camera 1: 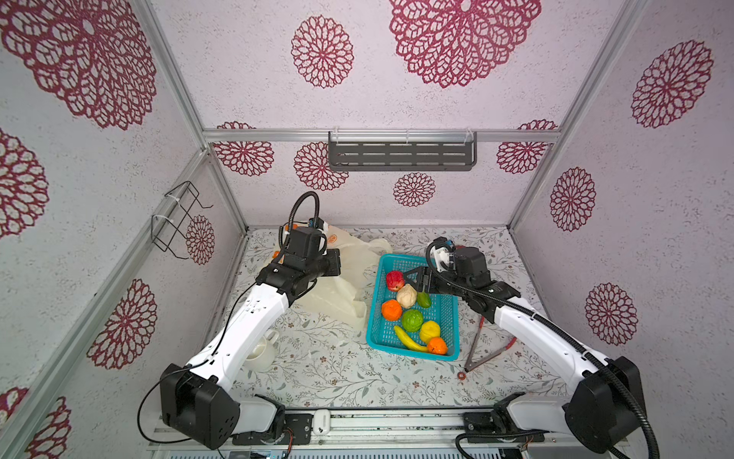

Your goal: Place the fruits into the plastic bag

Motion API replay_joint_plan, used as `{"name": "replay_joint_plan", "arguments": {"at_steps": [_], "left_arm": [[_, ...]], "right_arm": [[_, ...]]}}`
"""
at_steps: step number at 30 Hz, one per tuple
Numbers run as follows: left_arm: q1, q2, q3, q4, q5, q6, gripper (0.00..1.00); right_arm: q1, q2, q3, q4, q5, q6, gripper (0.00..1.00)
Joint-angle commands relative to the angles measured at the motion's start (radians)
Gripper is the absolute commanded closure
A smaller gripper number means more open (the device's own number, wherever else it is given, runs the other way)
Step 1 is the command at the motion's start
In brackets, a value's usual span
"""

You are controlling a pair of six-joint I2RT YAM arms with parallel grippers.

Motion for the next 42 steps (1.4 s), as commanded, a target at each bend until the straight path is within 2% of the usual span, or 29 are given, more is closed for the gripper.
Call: {"name": "replay_joint_plan", "arguments": {"at_steps": [1, 4, 8, 14, 19, 24, 32, 35, 42], "left_arm": [[0.069, -0.005, -0.017, -0.085, 0.007, -0.038, 1.00], [0.139, -0.011, -0.018, -0.123, 0.019, -0.064, 1.00], [0.185, -0.041, -0.021, -0.089, 0.138, -0.092, 1.00], [0.192, -0.105, -0.013, 0.011, 0.263, -0.155, 1.00], [0.192, -0.105, 0.057, -0.014, 0.293, -0.211, 1.00], [0.192, -0.138, 0.114, 0.017, 0.324, -0.281, 1.00], [0.189, -0.147, 0.216, 0.054, 0.373, -0.383, 1.00], [0.180, -0.137, 0.222, 0.103, 0.413, -0.440, 1.00], [0.125, -0.088, 0.198, 0.101, 0.435, -0.463, 1.00]], "right_arm": [[0.066, 0.052, 0.053, -0.094, 0.024, -0.068, 0.31], [0.116, 0.094, 0.085, -0.144, 0.070, -0.096, 0.31], [0.128, 0.115, 0.094, -0.147, 0.089, -0.090, 0.31], [0.126, 0.110, 0.109, -0.155, 0.170, -0.100, 0.31], [0.123, 0.107, 0.112, -0.159, 0.196, -0.100, 0.31], [0.098, 0.066, 0.096, -0.145, 0.270, -0.085, 0.31], [0.028, -0.009, 0.049, -0.091, 0.252, -0.067, 0.31], [0.019, -0.016, 0.048, -0.095, 0.257, -0.067, 0.31], [0.007, -0.009, 0.045, -0.102, 0.268, -0.057, 0.31]]}}
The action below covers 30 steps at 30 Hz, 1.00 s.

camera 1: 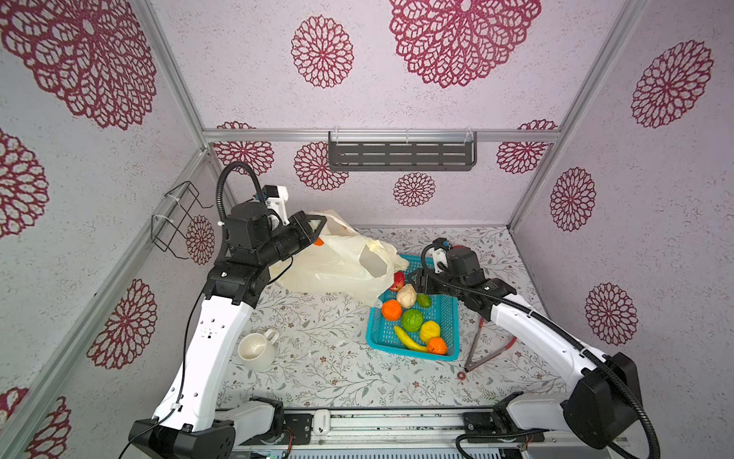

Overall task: Place the fruits into the plastic bag
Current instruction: 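Lift the bag rim open with left gripper while right gripper hovers over fruits, then lower the right gripper into the basket and grasp the orange tangerine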

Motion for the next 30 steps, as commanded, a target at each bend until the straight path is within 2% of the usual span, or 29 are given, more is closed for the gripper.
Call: {"name": "replay_joint_plan", "arguments": {"at_steps": [1, 10, 20, 30], "left_arm": [[-0.021, 0.029, -0.032, 0.015, 0.027, -0.038, 1.00], [-0.012, 0.038, -0.319, 0.203, 0.046, -0.154, 1.00], [-0.007, 0.065, -0.378, 0.219, 0.064, -0.159, 1.00], [0.024, 0.018, -0.481, 0.252, 0.073, -0.140, 1.00]], "right_arm": [[-0.007, -0.017, -0.006, 0.010, 0.020, 0.009, 0.31], [0.023, 0.002, -0.054, -0.016, -0.047, 0.004, 0.31], [0.099, 0.083, -0.048, -0.095, -0.043, -0.067, 0.31], [0.141, 0.197, 0.003, -0.093, -0.027, -0.081, 0.30]]}}
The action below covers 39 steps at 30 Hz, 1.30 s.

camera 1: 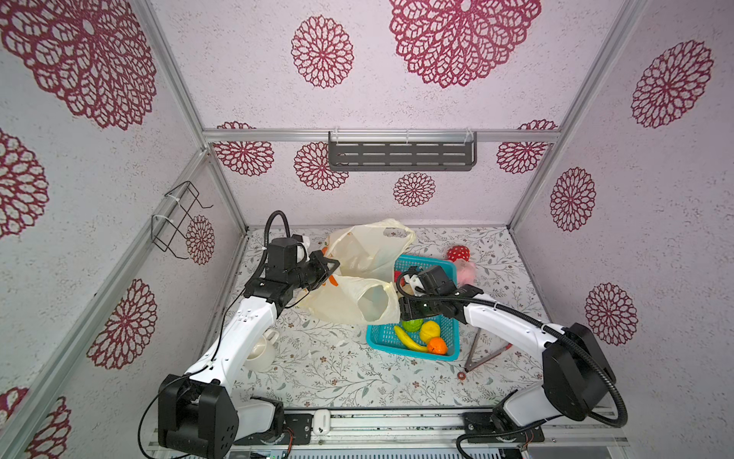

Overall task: Place the fruits into the plastic bag
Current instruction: 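Lower the right gripper into the basket and grasp the orange tangerine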

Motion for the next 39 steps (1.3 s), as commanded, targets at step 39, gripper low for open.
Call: {"name": "replay_joint_plan", "arguments": {"at_steps": [39], "left_arm": [[0.027, -0.025, -0.052, 0.062, 0.036, 0.025, 1.00]], "right_arm": [[0.062, 0.293, 0.202, -0.026, 0.159, 0.004, 0.60]]}}
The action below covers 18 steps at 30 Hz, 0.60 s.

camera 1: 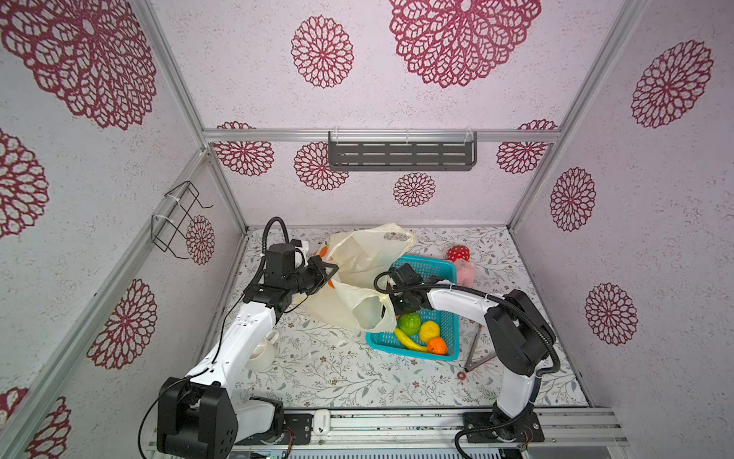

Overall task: Place the fruits into the plastic bag
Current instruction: 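Lower the right gripper into the basket and grasp the orange tangerine, then carry the tangerine into the bag held by left gripper and release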

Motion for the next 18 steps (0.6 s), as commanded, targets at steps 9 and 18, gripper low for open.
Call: {"name": "replay_joint_plan", "arguments": {"at_steps": [9, 18], "left_arm": [[0.011, 0.013, 0.013, 0.018, 0.028, 0.008, 1.00], [0.009, 0.004, -0.029, 0.078, 0.044, -0.036, 1.00]], "right_arm": [[-0.002, -0.276, -0.048, -0.050, 0.042, -0.031, 0.61], [0.001, -0.340, 0.048, 0.050, -0.026, -0.060, 0.60]]}}
